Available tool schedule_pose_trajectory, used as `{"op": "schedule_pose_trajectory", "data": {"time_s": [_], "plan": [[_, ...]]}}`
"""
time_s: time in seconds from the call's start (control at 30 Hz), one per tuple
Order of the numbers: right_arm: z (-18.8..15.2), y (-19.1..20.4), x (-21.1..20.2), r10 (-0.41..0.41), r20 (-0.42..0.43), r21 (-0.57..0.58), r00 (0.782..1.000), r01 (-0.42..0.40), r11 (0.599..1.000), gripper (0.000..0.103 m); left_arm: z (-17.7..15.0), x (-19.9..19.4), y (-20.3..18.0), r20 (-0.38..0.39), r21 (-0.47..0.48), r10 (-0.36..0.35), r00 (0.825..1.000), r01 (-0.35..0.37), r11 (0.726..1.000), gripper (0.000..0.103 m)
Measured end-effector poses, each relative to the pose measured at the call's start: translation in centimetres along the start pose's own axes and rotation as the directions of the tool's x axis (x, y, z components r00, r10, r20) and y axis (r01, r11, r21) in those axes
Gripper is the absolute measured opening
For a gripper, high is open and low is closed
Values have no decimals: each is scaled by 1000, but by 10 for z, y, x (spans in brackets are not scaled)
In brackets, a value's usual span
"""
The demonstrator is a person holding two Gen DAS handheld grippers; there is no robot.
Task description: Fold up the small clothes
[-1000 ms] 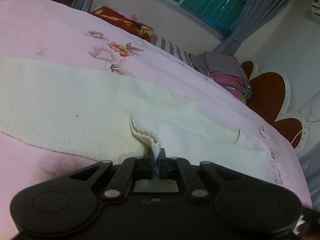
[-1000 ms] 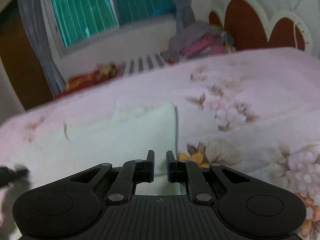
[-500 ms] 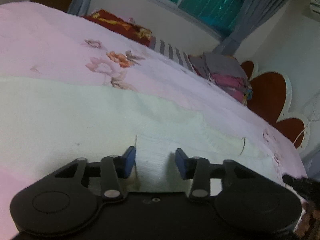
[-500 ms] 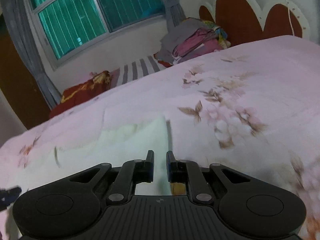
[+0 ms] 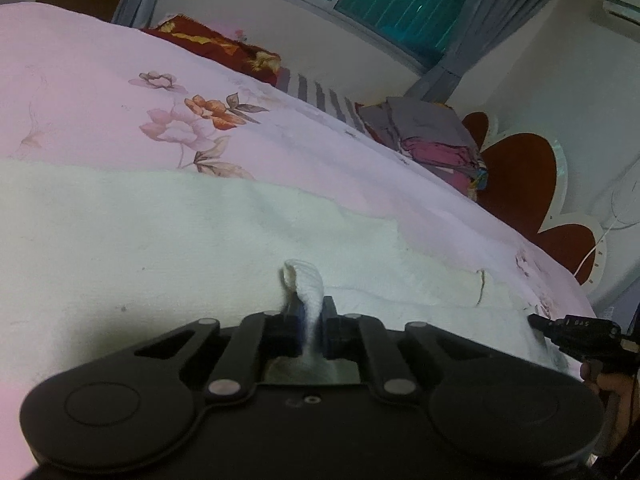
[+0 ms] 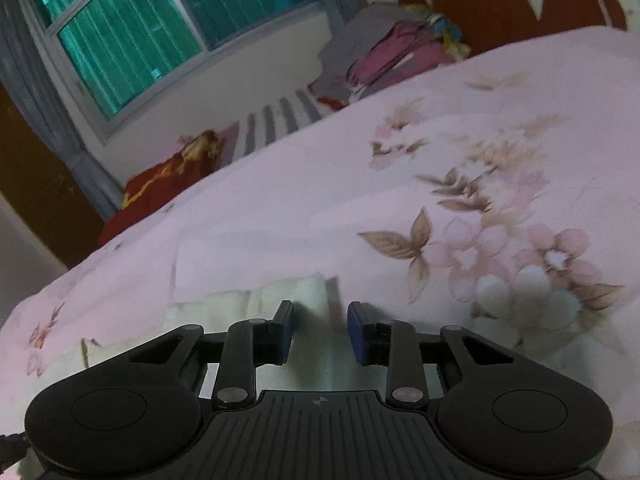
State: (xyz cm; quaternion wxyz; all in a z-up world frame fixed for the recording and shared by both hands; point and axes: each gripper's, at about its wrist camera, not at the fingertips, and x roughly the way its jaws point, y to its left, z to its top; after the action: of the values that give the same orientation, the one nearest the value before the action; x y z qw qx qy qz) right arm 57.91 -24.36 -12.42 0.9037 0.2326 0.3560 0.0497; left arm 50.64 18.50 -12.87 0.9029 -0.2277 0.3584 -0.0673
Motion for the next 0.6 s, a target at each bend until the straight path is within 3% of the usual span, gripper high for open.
{"op": "schedule_pose_trajectory", "data": {"time_s": [0.03,0.1,0.2,0.3,0.33,0.37,0.4,0.43,0.5,0.6], "plan": [[-1,3,0,6,-5,-34,1000,-6,999,4,-1,-2,0,16,8,6,1000,-6,1000,6],[-1,10,-2,-56,11,-107,998,56,993,4,-4,-3,-2,22,39,18,1000,-19,999,6],[-7,9,-1,-109,31,-121,994,112,986,4,-3,-1,-2,16,40,20,1000,-21,999,7],[-9,19,-2,-148,36,-153,988,152,976,6,0,-4,-1,1,41,21,1000,-21,999,15],[-9,19,-4,-153,37,-141,987,157,978,12,1,-9,0,8,38,32,999,-32,999,24],[-9,21,-9,-187,62,-139,980,194,971,35,2,-17,-4,37,55,69,997,-71,996,38],[-10,25,-18,-212,109,-149,971,227,962,40,2,-25,-13,83,95,112,990,-120,988,46],[-13,29,-30,-192,147,-166,970,215,962,40,0,-29,-22,121,126,128,984,-143,982,59],[-19,43,-39,-106,119,-213,987,129,969,40,-2,-26,-47,122,182,68,990,-89,979,61],[-48,91,-34,60,-2,-394,998,-56,918,40,-11,-1,-91,42,309,26,999,-38,950,63]]}}
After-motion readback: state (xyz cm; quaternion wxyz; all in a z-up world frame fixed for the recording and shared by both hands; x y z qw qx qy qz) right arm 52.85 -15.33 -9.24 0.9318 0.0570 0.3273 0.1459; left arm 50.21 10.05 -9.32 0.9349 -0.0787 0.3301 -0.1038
